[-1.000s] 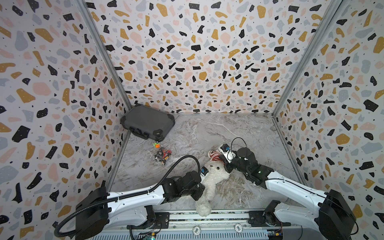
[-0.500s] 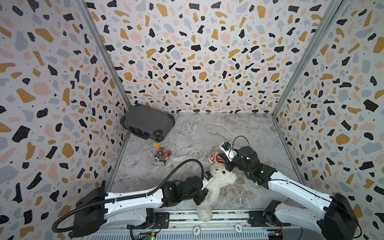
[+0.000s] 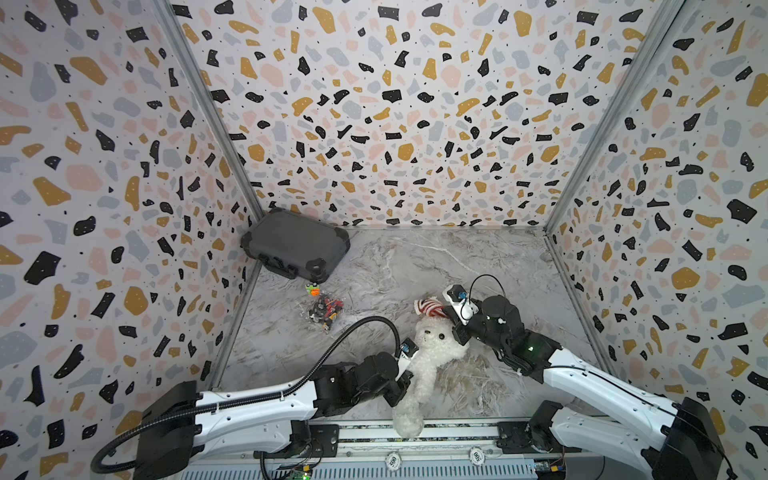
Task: Dress the teddy bear
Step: 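Carry the striped garment over the bear's head with the right gripper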
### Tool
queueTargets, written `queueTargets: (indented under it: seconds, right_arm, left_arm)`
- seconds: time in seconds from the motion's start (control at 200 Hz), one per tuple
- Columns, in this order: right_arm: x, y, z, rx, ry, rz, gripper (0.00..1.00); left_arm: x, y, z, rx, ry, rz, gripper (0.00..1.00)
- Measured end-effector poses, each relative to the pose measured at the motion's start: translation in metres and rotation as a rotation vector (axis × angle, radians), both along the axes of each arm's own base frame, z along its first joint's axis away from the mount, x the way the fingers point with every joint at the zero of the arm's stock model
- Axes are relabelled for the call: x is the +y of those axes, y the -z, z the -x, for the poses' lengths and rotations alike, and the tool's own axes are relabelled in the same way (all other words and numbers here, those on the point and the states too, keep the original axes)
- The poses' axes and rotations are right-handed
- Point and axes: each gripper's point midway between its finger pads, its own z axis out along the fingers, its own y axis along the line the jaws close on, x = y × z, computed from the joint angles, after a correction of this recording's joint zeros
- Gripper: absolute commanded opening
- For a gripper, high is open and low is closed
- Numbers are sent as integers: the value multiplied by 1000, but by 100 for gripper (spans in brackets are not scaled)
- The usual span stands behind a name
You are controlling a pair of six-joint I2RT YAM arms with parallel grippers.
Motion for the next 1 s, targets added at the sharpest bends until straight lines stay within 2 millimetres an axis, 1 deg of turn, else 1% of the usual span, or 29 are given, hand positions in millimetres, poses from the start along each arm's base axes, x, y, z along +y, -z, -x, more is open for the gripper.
queueTargets:
  seconds: [0.08,0.165,0.28,0.385,0.496,0.651,0.781,0.936,1.001]
  right_arm:
    - [-5,3,-5,13,26,-1,0]
    - [-9,6,-10,24,44,-1,0]
    - [-9,11,-12,39,46,6,0]
    - [-6,16,-11,53,32,9,0]
    - [-3,15,-10,50,18,-1,0]
    - [-6,20,-11,56,26,2,0]
    - [-17,34,-18,87,65,7,0]
    - [-30,61,-31,162,128,16,0]
    - [-32,70,-33,184,136,25,0]
  left_arm:
    - [-2,3,4,-1,13,-10,0]
    - [-6,10,12,5,43,-34,0]
    - [-8,20,18,19,73,-64,0]
    - [-10,20,20,22,81,-61,0]
    - [-11,19,21,22,84,-56,0]
    - [-12,21,23,39,87,-53,0]
    - [-7,18,23,51,66,-37,0]
    - [3,19,23,65,32,-38,0]
    - [6,19,22,70,14,-42,0]
